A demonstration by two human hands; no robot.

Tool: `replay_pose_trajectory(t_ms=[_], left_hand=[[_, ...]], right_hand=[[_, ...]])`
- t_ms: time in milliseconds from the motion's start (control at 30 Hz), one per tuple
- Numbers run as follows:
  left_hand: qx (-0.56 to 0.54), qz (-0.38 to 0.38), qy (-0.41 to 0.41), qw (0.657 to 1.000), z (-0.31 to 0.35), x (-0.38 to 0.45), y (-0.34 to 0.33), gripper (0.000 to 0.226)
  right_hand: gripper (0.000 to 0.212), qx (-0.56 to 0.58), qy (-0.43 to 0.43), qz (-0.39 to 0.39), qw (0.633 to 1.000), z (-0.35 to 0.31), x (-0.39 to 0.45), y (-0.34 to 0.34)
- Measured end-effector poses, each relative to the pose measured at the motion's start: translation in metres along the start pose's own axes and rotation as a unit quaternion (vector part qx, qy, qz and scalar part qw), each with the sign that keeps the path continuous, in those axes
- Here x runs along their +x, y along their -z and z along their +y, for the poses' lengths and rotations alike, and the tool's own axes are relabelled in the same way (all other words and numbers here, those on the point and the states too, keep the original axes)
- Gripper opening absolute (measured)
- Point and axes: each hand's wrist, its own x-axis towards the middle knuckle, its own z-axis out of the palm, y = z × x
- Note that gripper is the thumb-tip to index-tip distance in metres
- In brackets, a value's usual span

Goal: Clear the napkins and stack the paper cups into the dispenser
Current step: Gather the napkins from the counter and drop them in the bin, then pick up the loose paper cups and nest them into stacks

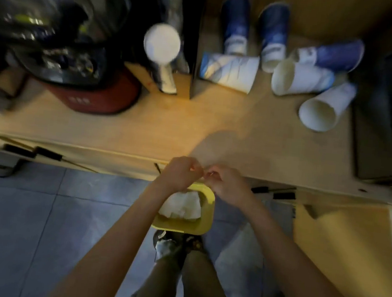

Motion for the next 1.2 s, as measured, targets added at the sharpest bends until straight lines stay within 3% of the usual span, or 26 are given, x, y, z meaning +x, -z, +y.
replay_pose_trajectory(t_ms=[300,400,533,667,800,1000,1067,1200], left_hand=[[0.101,0.105,-0.15,0.978,0.118,0.021,0.06,0.02],[0.117,0.163,-0.186,0.962,0.14,0.046,0.057,0.026],[0.183,0.216,-0.205,0.937,0.152,0.087,0.044,0.051],[0.296,0.222,-0.161,0.915,0.157,0.132,0.038,0.08],[0.39,0.163,-0.075,0.903,0.148,0.163,0.04,0.098],[0.431,0.195,-0.037,0.88,0.14,0.17,0.031,0.089],[0.424,0.19,-0.025,0.885,0.139,0.169,0.031,0.085],[0.332,0.143,0.018,0.932,0.13,0.163,0.029,0.095]], right_hand=[[0.012,-0.013,0.052,0.173,0.984,-0.04,-0.008,0.135],[0.019,-0.042,0.063,0.213,0.974,-0.033,0.004,0.17],[0.042,-0.097,0.073,0.241,0.963,-0.013,0.035,0.209],[0.067,-0.098,0.062,0.238,0.964,0.015,0.072,0.235],[0.089,-0.223,0.035,0.211,0.951,0.037,0.108,0.251],[0.101,-0.308,0.052,0.156,0.937,0.051,0.135,0.245],[0.102,-0.345,0.054,0.146,0.926,0.052,0.138,0.24],[0.088,-0.354,0.102,0.132,0.92,0.049,0.135,0.236]])
